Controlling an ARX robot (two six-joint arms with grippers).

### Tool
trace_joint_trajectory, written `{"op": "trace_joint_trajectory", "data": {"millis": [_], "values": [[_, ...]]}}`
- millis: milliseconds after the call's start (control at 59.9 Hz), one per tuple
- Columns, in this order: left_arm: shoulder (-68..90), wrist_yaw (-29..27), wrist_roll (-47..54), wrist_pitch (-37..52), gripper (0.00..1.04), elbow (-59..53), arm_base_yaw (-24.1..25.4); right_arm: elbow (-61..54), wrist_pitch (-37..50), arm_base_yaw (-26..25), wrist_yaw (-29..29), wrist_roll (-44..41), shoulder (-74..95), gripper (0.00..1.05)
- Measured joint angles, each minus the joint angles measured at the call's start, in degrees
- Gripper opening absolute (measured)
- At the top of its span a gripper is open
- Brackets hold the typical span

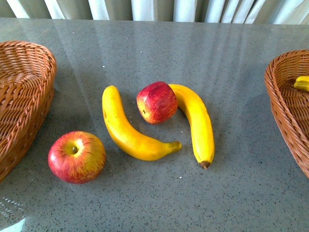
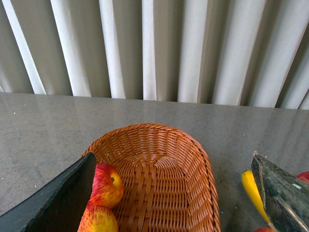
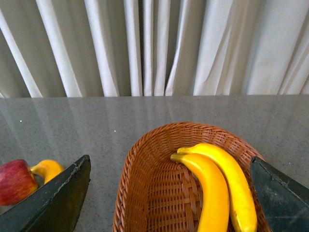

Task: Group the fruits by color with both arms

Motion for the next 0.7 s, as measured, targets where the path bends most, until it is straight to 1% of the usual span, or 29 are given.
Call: {"op": "trace_joint_trajectory", "data": {"millis": [702], "values": [[0.0, 0.0, 0.0, -0.02, 0.96, 0.0, 0.0, 0.0, 0.0, 0.0, 0.02, 0.0, 0.02, 0.96]]}}
